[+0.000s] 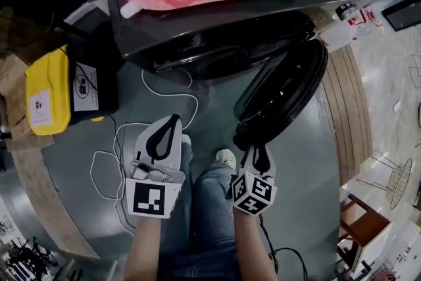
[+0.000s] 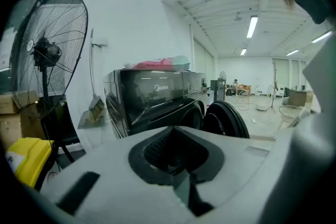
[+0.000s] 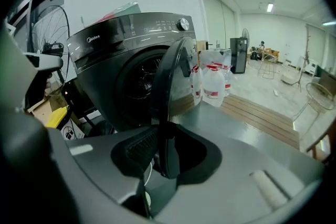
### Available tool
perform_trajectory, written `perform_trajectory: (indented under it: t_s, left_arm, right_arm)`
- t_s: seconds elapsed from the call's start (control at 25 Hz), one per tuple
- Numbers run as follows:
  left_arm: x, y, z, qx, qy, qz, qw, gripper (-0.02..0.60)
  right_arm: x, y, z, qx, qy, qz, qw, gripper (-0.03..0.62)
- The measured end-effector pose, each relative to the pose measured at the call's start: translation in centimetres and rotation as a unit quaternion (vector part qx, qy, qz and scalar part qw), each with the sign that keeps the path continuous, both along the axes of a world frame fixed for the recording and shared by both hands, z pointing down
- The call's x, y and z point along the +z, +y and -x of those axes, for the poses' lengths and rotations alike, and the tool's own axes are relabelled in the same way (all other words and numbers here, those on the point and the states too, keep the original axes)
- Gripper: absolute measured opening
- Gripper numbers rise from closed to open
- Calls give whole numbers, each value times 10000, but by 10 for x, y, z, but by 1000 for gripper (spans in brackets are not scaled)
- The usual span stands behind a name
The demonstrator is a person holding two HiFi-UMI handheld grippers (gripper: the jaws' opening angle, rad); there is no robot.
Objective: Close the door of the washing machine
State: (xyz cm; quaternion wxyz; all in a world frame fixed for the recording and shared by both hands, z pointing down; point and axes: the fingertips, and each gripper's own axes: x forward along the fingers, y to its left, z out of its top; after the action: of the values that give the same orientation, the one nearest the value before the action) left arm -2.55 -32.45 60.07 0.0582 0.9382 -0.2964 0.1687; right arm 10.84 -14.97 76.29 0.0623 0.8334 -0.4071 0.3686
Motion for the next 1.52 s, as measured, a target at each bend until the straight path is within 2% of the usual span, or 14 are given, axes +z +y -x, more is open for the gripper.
perform_trajectory:
  t_s: [0.28, 0.6, 1.2, 1.52]
  left_arm:
    - [-5, -41, 9, 530, 110, 147, 9984, 8]
    - [-13, -76, 8, 937, 198, 143, 9953, 8]
    - [-3, -104, 17, 1141, 271, 432, 9922, 8]
    - [1, -111, 21, 1158, 318, 507, 9915, 8]
  right_arm:
    - [1, -46, 20, 738, -49, 23, 9973, 98]
    - [-1, -112, 37, 930, -116, -117, 9955, 116]
    - [-4, -203, 41, 1437, -197, -297, 9890, 129]
    - [-5, -215, 41, 1610, -270, -363, 9859, 123]
